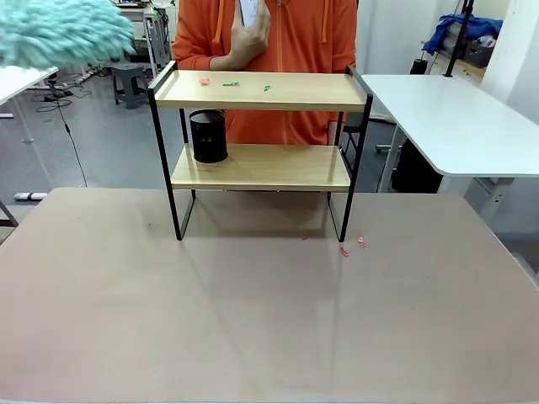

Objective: Clean the shelf.
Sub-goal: Clean the remaining tier of the Shelf with the Duster once objects are removed.

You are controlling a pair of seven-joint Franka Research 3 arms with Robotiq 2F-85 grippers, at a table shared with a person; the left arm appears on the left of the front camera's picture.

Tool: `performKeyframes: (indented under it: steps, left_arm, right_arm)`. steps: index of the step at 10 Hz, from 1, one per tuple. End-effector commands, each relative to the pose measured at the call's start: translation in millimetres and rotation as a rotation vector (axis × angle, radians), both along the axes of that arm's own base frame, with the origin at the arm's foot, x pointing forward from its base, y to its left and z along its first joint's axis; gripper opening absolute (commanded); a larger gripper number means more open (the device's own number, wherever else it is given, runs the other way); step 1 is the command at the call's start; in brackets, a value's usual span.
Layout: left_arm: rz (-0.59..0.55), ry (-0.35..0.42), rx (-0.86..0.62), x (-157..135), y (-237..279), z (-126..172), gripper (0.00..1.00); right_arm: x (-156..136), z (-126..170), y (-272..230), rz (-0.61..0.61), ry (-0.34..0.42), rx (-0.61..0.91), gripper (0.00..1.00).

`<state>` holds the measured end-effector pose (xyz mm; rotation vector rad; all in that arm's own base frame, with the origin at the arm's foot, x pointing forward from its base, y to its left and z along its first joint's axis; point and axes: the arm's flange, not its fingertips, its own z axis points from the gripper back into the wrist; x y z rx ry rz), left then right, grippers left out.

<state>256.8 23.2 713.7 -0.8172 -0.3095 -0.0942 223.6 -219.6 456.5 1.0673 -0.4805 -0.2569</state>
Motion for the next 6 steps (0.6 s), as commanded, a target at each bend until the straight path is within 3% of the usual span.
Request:
performKeyframes:
  steps: [1, 3, 4, 5, 6]
  left_arm:
    - [0.056, -0.041, -0.034, -14.5, 37.5, -1.5, 0.12]
    - [0.056, -0.041, -0.034, -14.5, 37.5, -1.5, 0.12]
    - [0.015, -0.004, -0.007, 0.5, 8.0, 0.1, 0.12]
    - [0.11, -0.027, -0.032, -8.3, -1.2, -7.7, 0.12]
    - [0.131, -0.064, -0.042, -0.1, -15.5, -1.3, 0.12]
  right_arm:
    - [1.1, -0.6, 2.9, 0.004, -0.034, 0.004, 1.0]
    - [1.1, -0.6, 2.9, 0.004, -0.034, 0.004, 1.0]
    - [1.1, -0.6, 2.9, 0.004, -0.034, 0.004, 1.0]
    - [1.1, -0.6, 2.9, 0.004, -0.034, 0.004, 1.0]
    - [1.1, -0.6, 2.9, 0.004, -0.034, 0.004, 1.0]
